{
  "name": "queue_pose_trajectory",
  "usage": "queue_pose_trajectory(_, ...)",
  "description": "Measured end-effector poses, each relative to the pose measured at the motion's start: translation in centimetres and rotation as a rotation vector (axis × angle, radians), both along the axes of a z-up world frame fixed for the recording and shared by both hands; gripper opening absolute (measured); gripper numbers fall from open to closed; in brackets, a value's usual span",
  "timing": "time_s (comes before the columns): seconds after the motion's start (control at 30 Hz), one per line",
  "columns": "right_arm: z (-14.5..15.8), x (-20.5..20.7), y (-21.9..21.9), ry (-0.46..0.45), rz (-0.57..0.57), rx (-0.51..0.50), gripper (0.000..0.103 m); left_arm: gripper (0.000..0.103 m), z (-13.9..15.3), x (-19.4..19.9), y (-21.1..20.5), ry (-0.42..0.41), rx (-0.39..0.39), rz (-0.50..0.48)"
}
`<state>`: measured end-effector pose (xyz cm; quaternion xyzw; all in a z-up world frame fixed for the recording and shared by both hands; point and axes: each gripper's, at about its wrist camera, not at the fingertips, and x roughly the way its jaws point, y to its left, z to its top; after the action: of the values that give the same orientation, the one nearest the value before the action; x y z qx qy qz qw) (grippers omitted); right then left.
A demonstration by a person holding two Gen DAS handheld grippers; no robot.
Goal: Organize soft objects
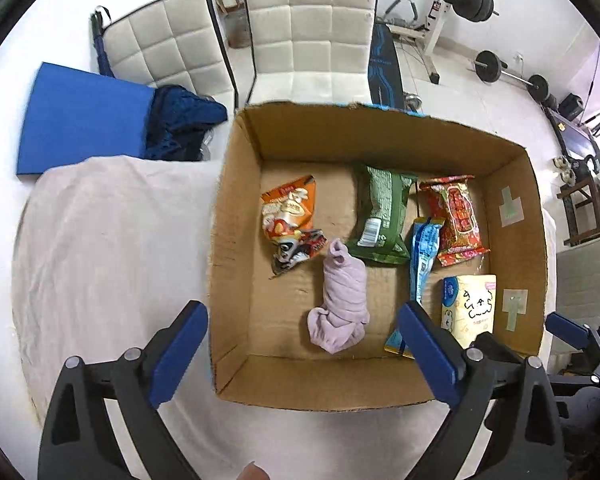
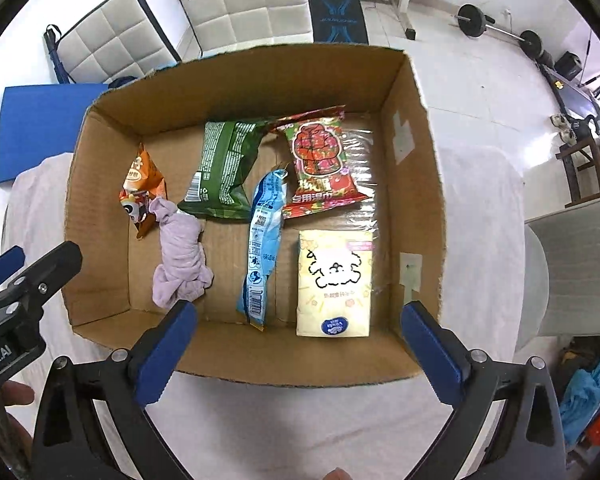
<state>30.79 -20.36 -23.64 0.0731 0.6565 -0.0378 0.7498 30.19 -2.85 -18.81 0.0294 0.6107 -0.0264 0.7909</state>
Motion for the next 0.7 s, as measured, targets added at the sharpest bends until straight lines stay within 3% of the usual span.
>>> queue_pose_trajectory(0.33,3.4,-2.3,-0.7,-0.059,-0.020,-0.008,0.103,0.102,3.4,-2.5,-0.5,-0.081,-0.002,0.001)
queue_pose_trajectory(0.7,13.2,-10.6,-1.3,-0.225,-0.020,-0.006,0.103,0.102,11.9,-10.4,-0.2,-0.243,-0.020,-0.005)
